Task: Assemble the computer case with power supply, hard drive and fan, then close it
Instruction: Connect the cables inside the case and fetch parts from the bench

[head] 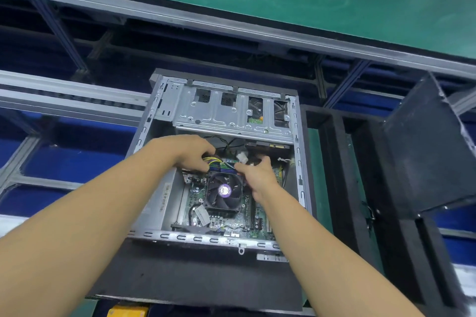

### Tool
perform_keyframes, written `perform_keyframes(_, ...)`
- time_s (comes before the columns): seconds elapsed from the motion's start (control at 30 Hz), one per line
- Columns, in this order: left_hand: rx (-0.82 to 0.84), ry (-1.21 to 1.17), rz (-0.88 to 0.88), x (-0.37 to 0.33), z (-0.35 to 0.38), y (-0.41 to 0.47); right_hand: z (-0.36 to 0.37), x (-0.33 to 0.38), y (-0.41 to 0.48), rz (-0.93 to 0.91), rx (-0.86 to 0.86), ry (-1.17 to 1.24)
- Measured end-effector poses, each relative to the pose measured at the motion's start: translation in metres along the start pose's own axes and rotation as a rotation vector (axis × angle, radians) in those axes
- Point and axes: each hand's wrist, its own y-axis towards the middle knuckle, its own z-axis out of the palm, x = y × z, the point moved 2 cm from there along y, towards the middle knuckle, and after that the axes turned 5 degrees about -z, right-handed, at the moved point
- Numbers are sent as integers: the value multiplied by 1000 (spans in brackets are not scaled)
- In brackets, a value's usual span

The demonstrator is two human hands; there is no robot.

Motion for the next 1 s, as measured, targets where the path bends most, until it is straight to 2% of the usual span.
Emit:
perform_keyframes(0.1,-50,-106,0,10,3,-2,-5,0,-2,-103,5,-119)
perform_keyframes(0.23,-80,-401,-21,9,4,-4,-12,1,-6,-257,-26,-291)
perform_keyframes(0.3,-84,-466,-59,8,2,-4,-12,4,-6,-312,-18,-328)
perform_keyframes(0.4,-50,-505,-107,7,2,-5,-10,3,-8,-372,-11,-338)
perform_keyframes(0.57,-4,-571,-47,8,4,-5,-14,2,-11,-408,25,-256)
perform_keyframes(0.73,-74,-577,21,13,5,-1,-16,9,-22,-440,89,-118)
perform_keyframes(0.87,-99,-559,21,14,5,2,-14,12,-33,-591,241,-93)
perform_keyframes(1.0,-80,-525,24,14,5,2,-14,11,-34,-653,253,-96)
